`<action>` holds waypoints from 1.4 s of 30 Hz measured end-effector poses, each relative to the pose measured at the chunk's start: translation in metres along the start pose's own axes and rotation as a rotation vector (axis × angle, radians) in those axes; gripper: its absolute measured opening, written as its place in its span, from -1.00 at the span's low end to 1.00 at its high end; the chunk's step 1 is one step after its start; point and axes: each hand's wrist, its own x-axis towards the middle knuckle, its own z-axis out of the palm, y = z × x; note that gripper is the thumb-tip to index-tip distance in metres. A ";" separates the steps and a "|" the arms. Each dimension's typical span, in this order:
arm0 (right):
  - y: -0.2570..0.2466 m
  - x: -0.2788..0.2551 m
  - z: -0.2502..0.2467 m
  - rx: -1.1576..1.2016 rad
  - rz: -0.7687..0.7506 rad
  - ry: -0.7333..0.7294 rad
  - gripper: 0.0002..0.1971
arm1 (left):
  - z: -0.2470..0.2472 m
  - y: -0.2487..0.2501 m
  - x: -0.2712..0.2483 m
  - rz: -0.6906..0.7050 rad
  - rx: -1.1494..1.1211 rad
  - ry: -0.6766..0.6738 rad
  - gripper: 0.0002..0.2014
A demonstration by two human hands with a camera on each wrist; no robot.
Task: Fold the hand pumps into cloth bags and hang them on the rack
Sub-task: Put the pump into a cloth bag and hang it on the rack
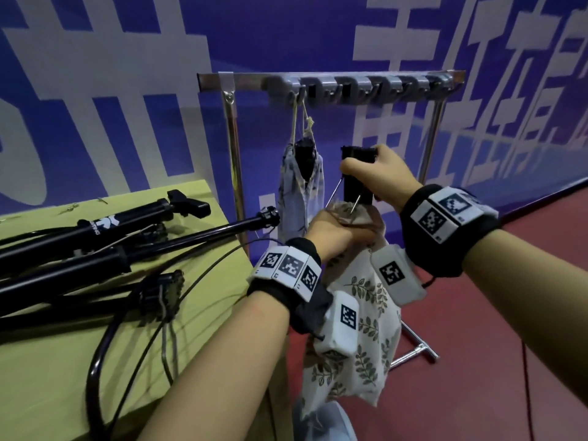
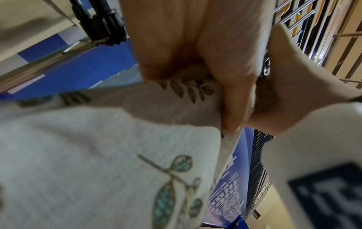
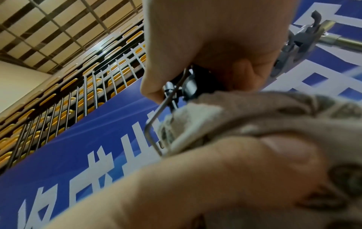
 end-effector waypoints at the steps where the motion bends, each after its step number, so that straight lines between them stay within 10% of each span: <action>1: 0.003 0.001 0.001 0.009 0.008 0.044 -0.74 | -0.001 -0.001 -0.001 0.003 -0.002 0.003 -0.62; 12: 0.016 0.014 -0.026 0.028 0.023 0.403 -0.58 | -0.003 -0.002 -0.003 0.137 0.077 -0.025 -0.85; 23: 0.024 -0.019 0.008 -0.121 -0.134 0.039 -0.60 | -0.005 0.008 -0.004 0.148 -0.033 0.094 -0.65; 30: 0.042 -0.014 -0.004 0.431 0.230 -0.138 -0.91 | -0.009 0.007 -0.008 0.134 0.212 0.359 -0.69; 35: 0.064 -0.021 -0.008 -0.517 0.187 -0.502 -0.77 | -0.006 0.015 -0.019 0.169 0.111 0.209 -0.74; 42: 0.097 -0.027 -0.009 -0.728 0.411 -0.617 -0.51 | -0.009 0.020 -0.022 0.196 -0.002 0.133 -0.69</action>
